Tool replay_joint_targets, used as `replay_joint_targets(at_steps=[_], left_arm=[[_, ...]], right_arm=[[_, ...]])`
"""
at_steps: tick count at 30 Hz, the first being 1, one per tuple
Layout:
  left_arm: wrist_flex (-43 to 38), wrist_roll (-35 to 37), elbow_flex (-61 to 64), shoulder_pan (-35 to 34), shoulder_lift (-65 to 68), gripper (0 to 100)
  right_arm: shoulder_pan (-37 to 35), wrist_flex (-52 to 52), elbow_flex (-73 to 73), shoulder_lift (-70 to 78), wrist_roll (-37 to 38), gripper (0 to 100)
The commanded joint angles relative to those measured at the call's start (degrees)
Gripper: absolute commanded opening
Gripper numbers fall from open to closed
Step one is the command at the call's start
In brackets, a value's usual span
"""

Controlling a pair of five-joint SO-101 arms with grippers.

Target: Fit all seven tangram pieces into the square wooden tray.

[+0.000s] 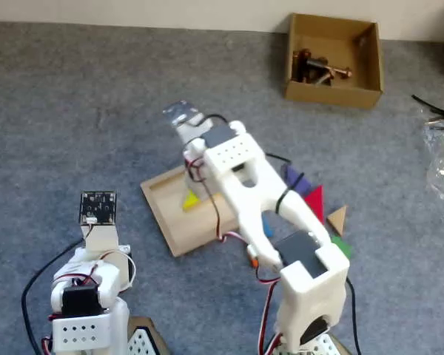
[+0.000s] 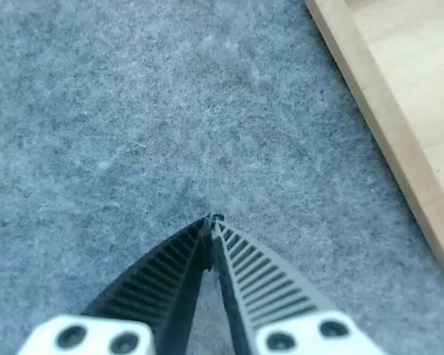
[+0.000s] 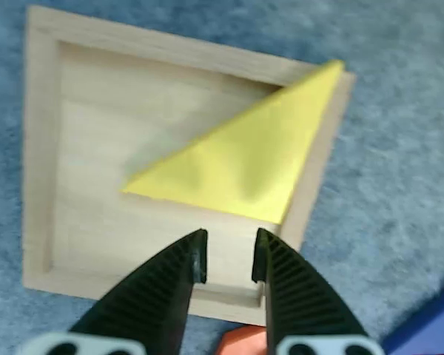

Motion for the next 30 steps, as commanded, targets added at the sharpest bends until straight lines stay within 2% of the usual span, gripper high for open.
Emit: replay_joint_targets(at_steps=[1,5,12,23,30], left_arm=[[0.44,0.18,1.19,-0.48,0.4,0],[0.44,0.18,1.19,-0.48,0.4,0],[0.44,0.18,1.19,-0.48,0.4,0],[0.44,0.18,1.19,-0.48,0.4,0],[0.44,0.18,1.19,-0.48,0.4,0]], right_arm=[[2.68,0.66,-3.56,-3.74,0.79,8.8],[2.59,-1.1,-3.3,-3.74,3.34,0.3],[3.21,-5.76,-3.12,-3.65,4.75,0.5],[6.2,-6.55,-2.95,-3.38,4.75,0.5],[6.29,-7.34,-3.21,1.89,4.75,0.5]])
